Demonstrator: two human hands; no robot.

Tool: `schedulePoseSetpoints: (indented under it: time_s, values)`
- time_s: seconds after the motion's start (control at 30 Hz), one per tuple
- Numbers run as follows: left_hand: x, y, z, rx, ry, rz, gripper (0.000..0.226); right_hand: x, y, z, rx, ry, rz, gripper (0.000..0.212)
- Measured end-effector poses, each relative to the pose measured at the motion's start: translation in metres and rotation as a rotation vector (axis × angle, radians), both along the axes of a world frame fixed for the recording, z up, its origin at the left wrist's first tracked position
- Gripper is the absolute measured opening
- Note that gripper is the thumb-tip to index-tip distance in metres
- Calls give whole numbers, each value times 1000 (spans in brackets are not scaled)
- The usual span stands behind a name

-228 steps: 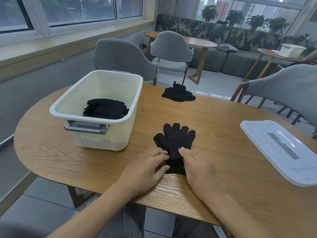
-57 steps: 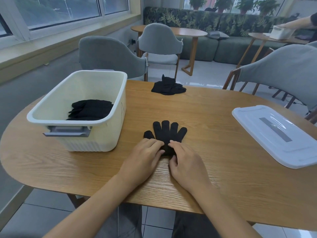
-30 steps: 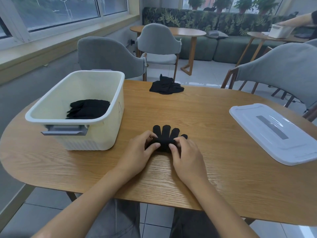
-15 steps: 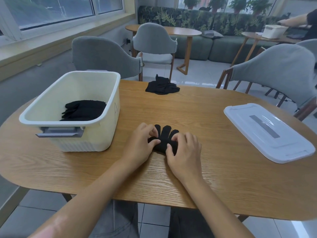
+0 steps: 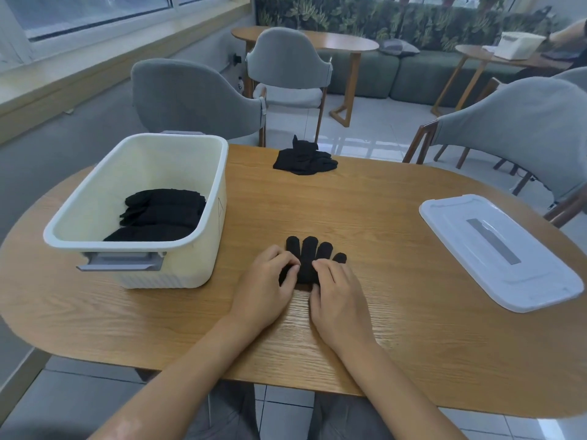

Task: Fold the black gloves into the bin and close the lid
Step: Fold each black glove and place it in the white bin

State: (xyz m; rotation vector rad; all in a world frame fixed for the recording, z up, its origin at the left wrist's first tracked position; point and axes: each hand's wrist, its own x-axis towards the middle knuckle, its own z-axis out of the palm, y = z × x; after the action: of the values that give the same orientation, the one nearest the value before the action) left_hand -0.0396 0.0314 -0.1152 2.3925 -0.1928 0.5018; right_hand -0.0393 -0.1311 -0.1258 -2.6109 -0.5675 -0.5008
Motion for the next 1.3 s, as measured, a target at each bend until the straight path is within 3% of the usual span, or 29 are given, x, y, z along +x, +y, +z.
schedulePoseSetpoints:
  time_s: [0.27, 0.4, 0.53, 0.63, 0.77, 0.9, 1.03, 1.3]
  values:
    - [-13, 17, -2, 167, 47, -202, 44, -4, -2, -3, 4, -26, -49, 26]
    - [-11, 15, 1, 237, -25, -216, 33, -9, -5, 2, 70, 47, -54, 36]
    - [-7, 18, 4, 237, -32, -222, 24, -8, -5, 3, 106, 59, -18, 30]
    - [0, 20, 11, 216, 28, -203, 18, -5, -6, 4, 78, 72, -11, 38]
    - [19, 19, 28, 203, 217, -218, 12, 7, -4, 10, 110, 86, -45, 30]
    - [51, 15, 52, 253, 506, -193, 9, 29, 0, 30, 80, 304, -90, 24]
    - [76, 4, 70, 456, 642, -194, 17, 54, -2, 57, 123, 609, -94, 20]
    - [96, -9, 73, 721, 617, -158, 19, 95, 6, 87, -114, 915, -84, 25]
